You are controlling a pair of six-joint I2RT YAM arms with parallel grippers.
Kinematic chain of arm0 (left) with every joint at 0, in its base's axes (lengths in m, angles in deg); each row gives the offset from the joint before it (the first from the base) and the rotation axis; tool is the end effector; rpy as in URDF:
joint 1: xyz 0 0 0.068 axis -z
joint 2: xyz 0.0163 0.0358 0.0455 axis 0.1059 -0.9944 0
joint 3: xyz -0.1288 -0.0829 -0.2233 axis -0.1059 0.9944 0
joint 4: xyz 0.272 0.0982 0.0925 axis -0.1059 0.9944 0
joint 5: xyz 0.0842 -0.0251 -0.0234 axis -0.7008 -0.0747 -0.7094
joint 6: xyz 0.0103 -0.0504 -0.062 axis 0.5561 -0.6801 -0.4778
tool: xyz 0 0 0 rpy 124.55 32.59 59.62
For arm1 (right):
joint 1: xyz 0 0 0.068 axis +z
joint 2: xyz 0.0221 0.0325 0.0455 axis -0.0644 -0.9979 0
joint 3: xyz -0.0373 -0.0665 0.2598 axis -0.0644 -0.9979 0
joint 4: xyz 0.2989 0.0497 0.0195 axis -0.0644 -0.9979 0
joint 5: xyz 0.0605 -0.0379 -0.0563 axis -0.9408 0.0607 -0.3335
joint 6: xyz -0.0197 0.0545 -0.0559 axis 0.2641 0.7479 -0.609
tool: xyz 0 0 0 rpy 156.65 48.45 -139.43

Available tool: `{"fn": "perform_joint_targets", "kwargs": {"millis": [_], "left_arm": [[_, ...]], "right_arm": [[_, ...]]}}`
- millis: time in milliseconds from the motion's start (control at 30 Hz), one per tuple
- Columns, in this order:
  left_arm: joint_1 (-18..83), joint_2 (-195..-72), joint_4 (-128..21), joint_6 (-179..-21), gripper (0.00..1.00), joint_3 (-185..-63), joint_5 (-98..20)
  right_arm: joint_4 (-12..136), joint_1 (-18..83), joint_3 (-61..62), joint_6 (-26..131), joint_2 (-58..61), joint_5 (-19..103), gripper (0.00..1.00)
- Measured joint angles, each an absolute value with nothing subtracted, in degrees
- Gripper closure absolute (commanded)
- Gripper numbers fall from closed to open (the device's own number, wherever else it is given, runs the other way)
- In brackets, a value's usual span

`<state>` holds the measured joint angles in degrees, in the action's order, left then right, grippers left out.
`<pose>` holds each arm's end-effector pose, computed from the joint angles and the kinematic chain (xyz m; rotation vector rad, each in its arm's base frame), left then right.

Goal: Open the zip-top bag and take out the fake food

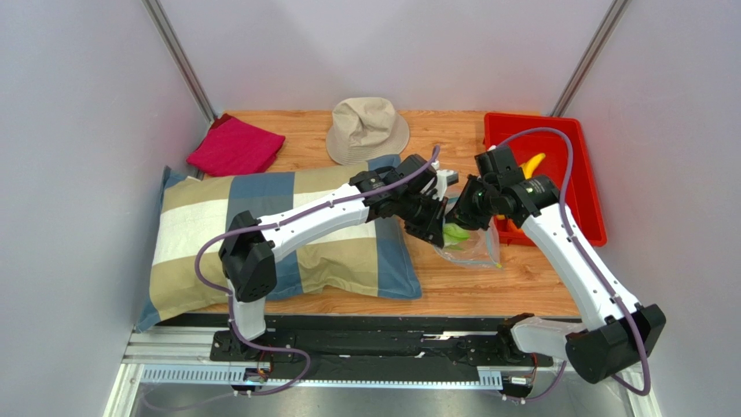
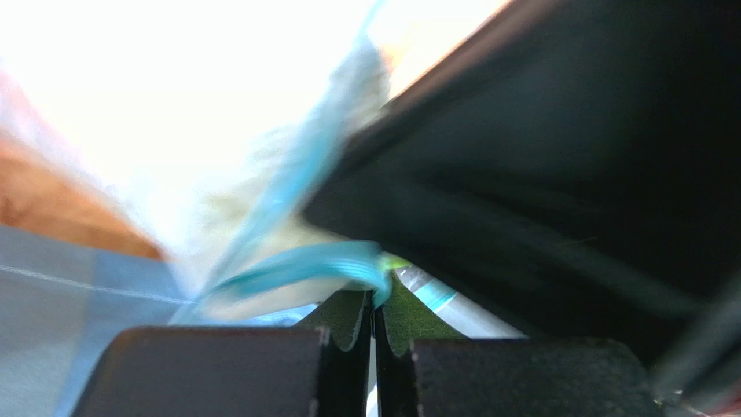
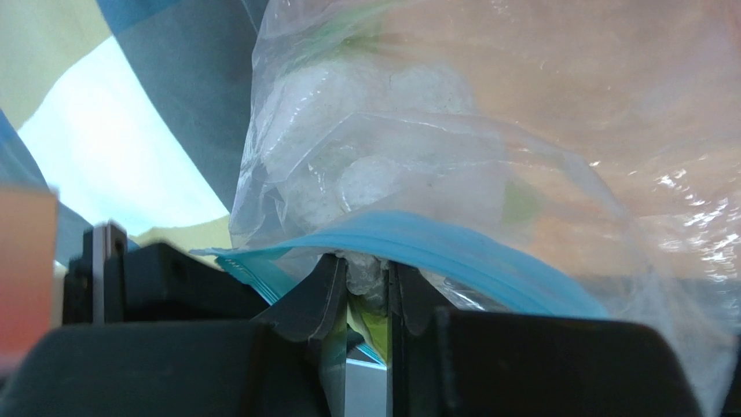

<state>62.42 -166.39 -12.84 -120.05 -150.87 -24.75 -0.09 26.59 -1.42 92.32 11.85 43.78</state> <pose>0.2490 -0.4221 0.2748 0.7680 2.5523 -1.0997 0.2664 0.1204 0.3093 0.5208 2.6732 0.5299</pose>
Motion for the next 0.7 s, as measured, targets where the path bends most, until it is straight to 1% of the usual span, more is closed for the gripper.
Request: {"fn": "perform_joint_targets", "kwargs": {"millis": [133, 300, 533, 700], "left_arm": [[60.49, -163.52, -14.07, -121.08, 1.00, -145.78, -23.00], [56.03, -162.87, -14.16, -121.19, 1.00, -143.42, -24.69], [55.62, -162.87, -14.18, -120.77, 1.00, -143.74, -26.06], [55.93, -162.84, -13.65, -119.98, 1.00, -145.45, -26.70]], "right_arm": [[-0.18, 26.43, -3.41, 88.04, 16.77, 41.79, 1.00], [-1.16, 26.43, -7.56, 82.77, 25.34, 34.41, 1.00], [-0.38, 26.52, -8.44, 77.33, 26.37, 25.71, 1.00], [0.96, 26.52, -7.48, 76.54, 26.19, 21.71, 1.00]]}}
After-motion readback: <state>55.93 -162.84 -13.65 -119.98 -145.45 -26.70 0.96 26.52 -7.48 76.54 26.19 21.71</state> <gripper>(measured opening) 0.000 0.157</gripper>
